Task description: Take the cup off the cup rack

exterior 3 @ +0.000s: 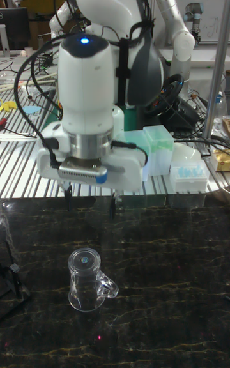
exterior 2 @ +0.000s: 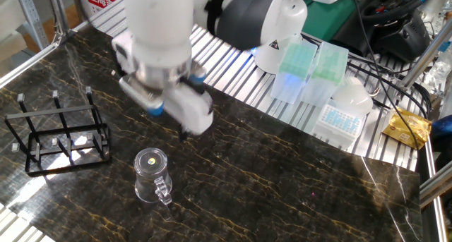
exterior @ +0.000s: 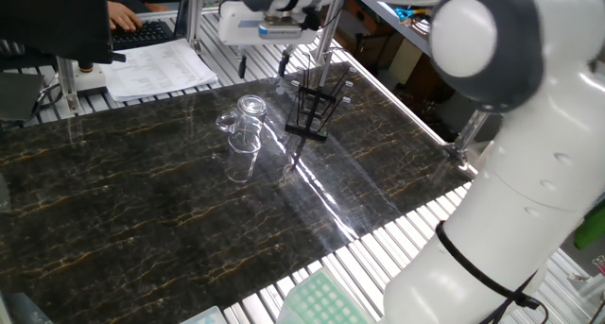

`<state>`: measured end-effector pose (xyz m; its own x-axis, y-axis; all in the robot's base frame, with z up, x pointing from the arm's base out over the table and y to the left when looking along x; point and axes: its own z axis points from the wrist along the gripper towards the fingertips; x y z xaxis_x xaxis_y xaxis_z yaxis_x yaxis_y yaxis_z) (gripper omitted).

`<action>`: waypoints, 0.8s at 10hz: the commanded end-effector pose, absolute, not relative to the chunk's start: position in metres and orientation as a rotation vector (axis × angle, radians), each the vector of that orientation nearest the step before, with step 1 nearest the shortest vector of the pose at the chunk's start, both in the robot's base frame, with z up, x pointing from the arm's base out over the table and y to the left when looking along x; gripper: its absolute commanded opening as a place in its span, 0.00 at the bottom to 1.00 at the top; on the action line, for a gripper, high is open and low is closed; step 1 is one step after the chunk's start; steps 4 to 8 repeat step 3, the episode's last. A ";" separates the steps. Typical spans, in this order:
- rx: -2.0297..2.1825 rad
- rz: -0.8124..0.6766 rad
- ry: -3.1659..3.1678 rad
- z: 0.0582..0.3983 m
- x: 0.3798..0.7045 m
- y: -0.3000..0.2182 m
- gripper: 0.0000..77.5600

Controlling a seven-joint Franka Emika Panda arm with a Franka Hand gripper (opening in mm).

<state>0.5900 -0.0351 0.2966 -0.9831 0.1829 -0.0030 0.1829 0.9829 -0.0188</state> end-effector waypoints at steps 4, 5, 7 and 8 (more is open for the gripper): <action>0.208 0.023 3.110 0.315 0.577 -0.037 1.00; 0.208 0.023 3.110 0.315 0.577 -0.037 1.00; 0.208 0.023 3.110 0.315 0.577 -0.037 1.00; 0.208 0.023 3.110 0.315 0.577 -0.037 1.00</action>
